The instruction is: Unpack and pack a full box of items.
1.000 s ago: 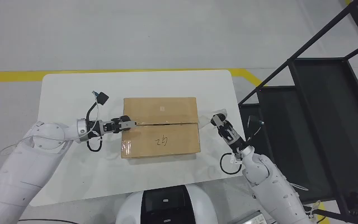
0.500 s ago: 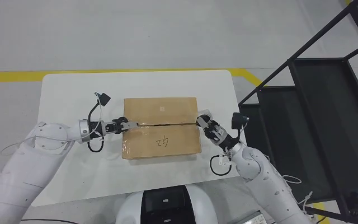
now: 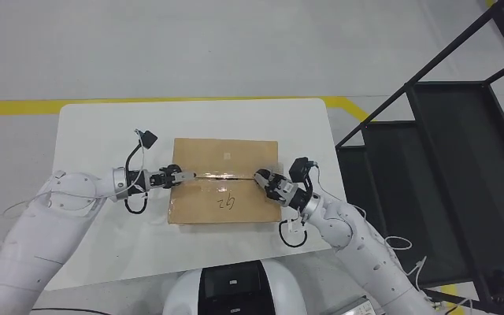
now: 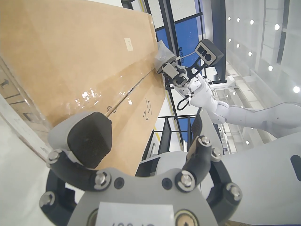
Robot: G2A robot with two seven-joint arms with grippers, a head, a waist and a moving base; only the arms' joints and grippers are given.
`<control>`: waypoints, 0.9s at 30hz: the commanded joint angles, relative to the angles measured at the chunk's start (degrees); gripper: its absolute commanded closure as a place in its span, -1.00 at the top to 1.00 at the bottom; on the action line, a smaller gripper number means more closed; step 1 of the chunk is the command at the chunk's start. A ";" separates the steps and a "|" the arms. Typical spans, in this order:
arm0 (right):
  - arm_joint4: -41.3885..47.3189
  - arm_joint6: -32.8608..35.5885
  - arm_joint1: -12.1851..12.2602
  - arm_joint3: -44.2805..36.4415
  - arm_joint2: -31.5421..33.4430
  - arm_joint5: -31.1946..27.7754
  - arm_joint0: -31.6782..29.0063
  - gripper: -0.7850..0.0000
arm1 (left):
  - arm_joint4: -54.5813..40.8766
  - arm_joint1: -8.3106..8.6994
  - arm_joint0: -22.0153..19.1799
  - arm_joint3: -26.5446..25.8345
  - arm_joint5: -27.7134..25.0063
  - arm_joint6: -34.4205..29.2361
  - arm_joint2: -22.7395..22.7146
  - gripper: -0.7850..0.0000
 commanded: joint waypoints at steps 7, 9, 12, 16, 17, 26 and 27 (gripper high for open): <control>-1.35 3.78 0.46 -4.31 1.45 2.28 -1.94 1.00 | -2.95 0.05 1.19 -1.94 -1.63 0.56 -2.40 1.00; -0.97 4.81 0.57 -5.14 1.78 2.33 -2.28 1.00 | -3.61 0.12 1.62 -2.50 -1.93 0.46 -3.15 1.00; 0.49 6.76 0.64 -5.89 1.82 1.88 -2.09 1.00 | -4.47 0.24 2.32 -2.93 -2.26 1.13 -4.48 1.00; 2.81 10.68 0.49 -5.96 0.45 1.74 -0.41 1.00 | -6.11 0.40 3.46 -3.11 -2.53 1.75 -6.25 1.00; 3.26 11.85 0.41 -5.78 -0.18 1.66 0.27 1.00 | -6.35 0.43 3.78 -3.16 -2.57 1.90 -6.64 1.00; 7.06 17.40 -0.48 -4.38 -5.12 2.30 4.95 1.00 | -6.79 0.91 6.97 -3.71 -3.22 2.62 -10.31 1.00; 7.28 18.01 -0.52 -4.35 -5.49 2.32 5.20 1.00 | -6.92 0.97 7.33 -3.75 -3.25 2.71 -10.78 1.00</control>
